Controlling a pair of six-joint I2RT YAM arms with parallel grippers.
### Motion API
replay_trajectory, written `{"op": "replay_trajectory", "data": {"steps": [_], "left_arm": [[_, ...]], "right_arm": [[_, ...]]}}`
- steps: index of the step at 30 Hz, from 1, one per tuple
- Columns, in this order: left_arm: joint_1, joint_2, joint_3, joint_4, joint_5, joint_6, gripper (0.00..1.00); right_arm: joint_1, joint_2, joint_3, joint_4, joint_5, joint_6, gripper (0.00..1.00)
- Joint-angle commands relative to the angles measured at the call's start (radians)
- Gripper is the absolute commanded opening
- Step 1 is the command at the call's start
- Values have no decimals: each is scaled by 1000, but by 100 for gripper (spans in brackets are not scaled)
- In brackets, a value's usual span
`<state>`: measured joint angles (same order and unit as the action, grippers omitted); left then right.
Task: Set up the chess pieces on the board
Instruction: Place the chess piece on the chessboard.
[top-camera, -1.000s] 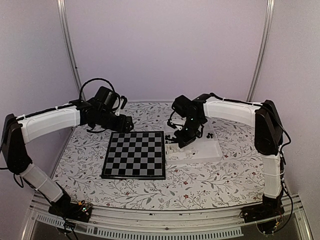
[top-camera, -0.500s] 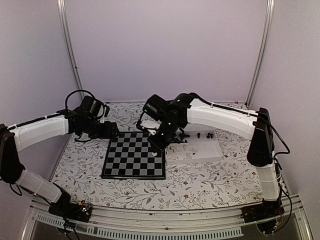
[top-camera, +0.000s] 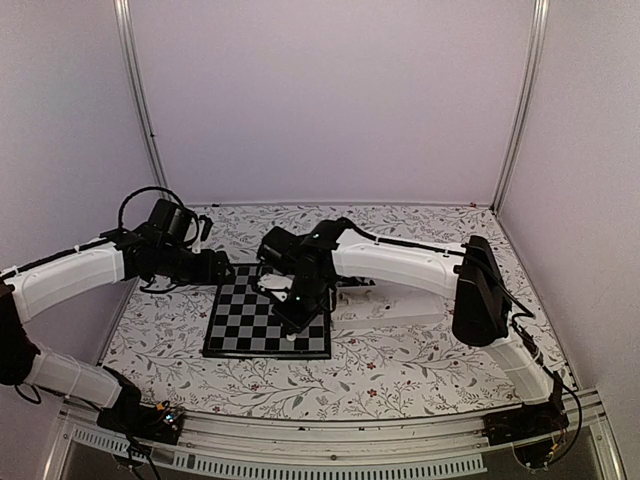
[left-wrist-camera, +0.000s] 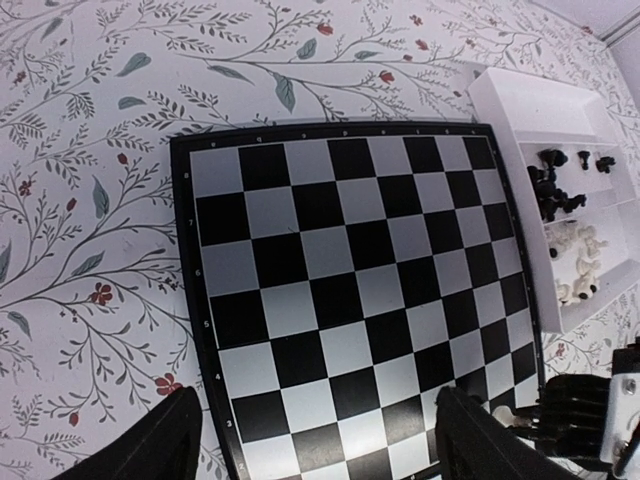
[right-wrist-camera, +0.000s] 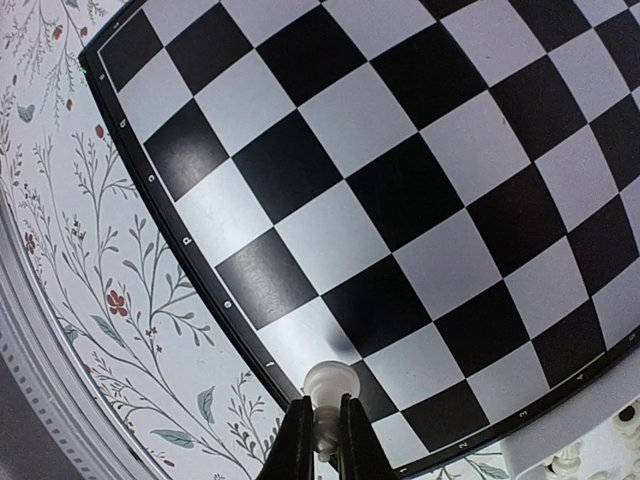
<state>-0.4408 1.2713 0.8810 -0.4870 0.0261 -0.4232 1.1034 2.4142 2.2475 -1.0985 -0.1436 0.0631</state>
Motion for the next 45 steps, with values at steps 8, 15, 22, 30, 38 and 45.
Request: {"op": "replay_trajectory", "data": {"steps": [8,15,22,30,38,45], "left_arm": [[6,-43,-9,-5,11,-4,82],[8,-64,-4,-13,-4,-8,82],[8,-85,-17,-21,-4,-15,82],[8,-87,-13,-18,0,-19,82],[8,-109,-36,-11,0,-37,82],[8,-123,-48,-2,-2,-43,82]], "right_arm": [[29,49,33,1,-51,14,0],[33,63,34,12,-44,20,0],[33,71,37,20,-20,40,1],[36,75,37,14,17,58,5],[36,80,35,16,24,58,7],[36,80,34,43,5,51,12]]}}
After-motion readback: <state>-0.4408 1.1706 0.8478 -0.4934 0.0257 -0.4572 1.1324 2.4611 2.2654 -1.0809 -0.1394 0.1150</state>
